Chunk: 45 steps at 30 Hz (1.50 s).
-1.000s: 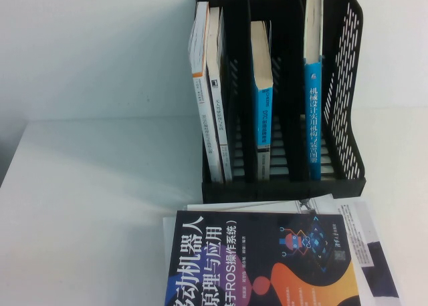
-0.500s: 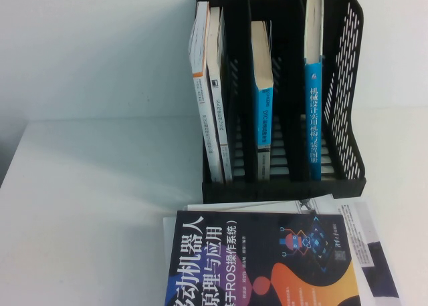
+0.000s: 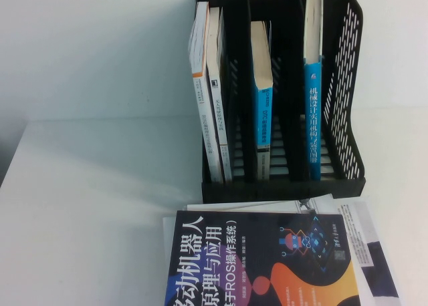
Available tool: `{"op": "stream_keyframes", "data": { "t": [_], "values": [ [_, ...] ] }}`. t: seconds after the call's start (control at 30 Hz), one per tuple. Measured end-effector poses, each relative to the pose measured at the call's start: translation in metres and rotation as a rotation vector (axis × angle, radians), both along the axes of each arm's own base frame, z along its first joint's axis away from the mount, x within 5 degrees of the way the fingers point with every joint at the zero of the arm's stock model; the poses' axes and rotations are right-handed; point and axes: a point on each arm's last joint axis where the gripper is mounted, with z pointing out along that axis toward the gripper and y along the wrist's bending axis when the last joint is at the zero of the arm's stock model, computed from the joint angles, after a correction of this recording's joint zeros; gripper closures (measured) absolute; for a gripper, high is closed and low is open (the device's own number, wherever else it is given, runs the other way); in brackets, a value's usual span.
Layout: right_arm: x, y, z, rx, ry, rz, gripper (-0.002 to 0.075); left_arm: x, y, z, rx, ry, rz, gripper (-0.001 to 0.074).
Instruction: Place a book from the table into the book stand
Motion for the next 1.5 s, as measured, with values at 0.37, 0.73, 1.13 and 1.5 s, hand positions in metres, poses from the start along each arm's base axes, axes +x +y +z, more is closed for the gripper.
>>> {"op": "stream_keyframes", "data": {
  "t": [0.37, 0.73, 1.13, 1.5],
  "values": [
    [0.071, -0.007, -0.034, -0.185, 0.876, -0.259, 0.0729, 0.057, -0.014, 0.010, 0.172, 0.437, -0.104, 0.0738],
    [0.083, -0.028, -0.042, 0.236, 0.969, -0.603, 0.0729, 0.083, -0.021, -0.011, 0.111, 0.736, -0.178, 0.0738],
    [0.105, 0.017, -0.065, 0.662, 1.243, -0.260, 0.0729, 0.105, -0.031, -0.037, -0.057, 0.907, -0.264, 0.0738],
    [0.144, 0.061, -0.099, 0.502, 1.509, 0.103, 0.0729, 0.136, -0.043, -0.080, -0.201, 1.221, -0.349, 0.0738]
  ]
}}
